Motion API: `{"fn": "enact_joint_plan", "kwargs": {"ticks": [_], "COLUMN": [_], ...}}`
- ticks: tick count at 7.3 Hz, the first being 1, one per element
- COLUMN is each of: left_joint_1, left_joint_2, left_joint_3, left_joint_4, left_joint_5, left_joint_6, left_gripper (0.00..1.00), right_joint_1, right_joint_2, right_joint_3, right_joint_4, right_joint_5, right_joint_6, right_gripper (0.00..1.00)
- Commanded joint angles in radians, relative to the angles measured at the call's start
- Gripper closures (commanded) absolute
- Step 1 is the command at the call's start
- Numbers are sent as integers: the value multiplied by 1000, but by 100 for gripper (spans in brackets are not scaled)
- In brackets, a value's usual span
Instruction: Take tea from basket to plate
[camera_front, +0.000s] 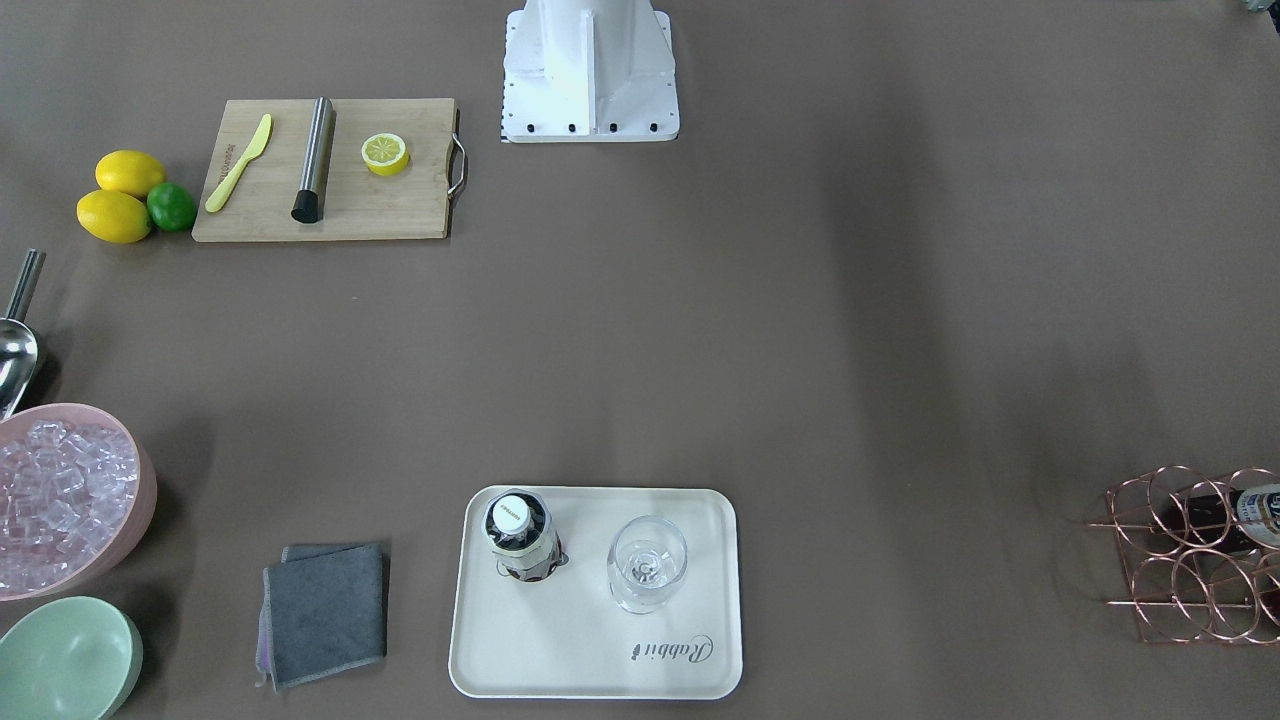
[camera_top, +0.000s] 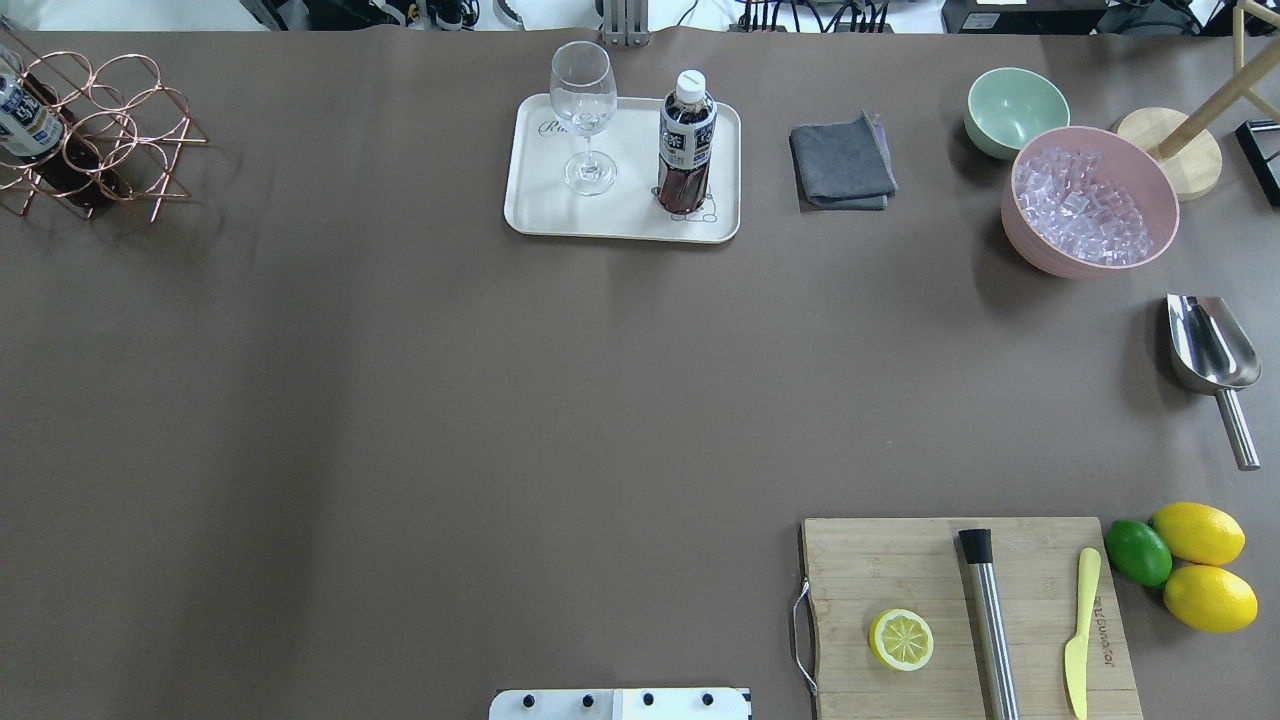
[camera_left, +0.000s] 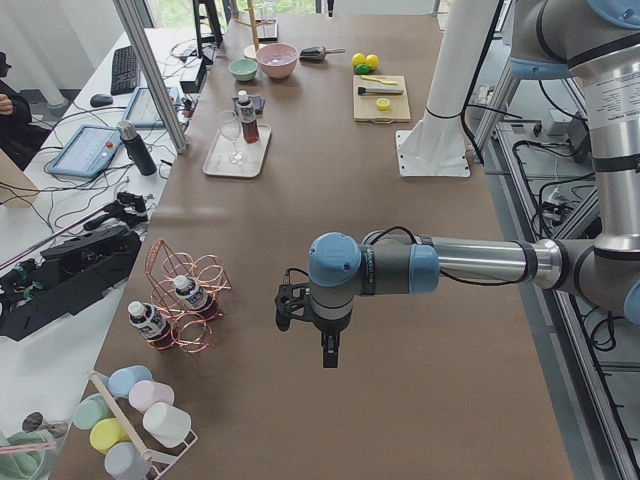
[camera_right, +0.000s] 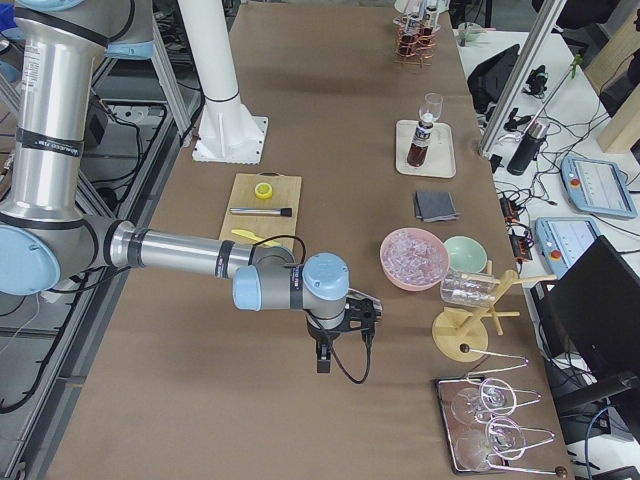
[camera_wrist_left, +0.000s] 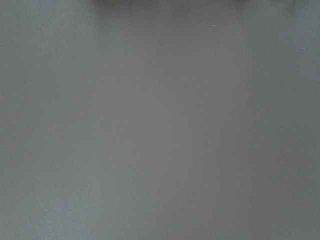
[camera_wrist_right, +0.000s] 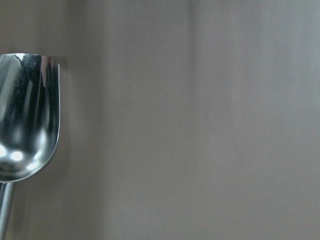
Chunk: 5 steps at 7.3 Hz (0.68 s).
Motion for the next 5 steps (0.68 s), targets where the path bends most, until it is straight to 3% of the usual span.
{"fn": "enact_joint_plan", "kwargs": {"ticks": [1, 5], "left_joint_1": [-1, -18], "left_joint_2": [1, 8], "left_joint_3": [0, -1], "left_joint_4": [2, 3], "left_joint_5": [1, 1], "left_joint_6": [0, 0], "left_gripper": [2, 2], "right_joint_1": [4, 6], "right_joint_2": [-1, -1], "right_joint_3": [1, -2], "right_joint_4": [0, 0], "right_joint_5": [2, 2], "right_joint_6": [1, 1], "right_gripper": [0, 0]}}
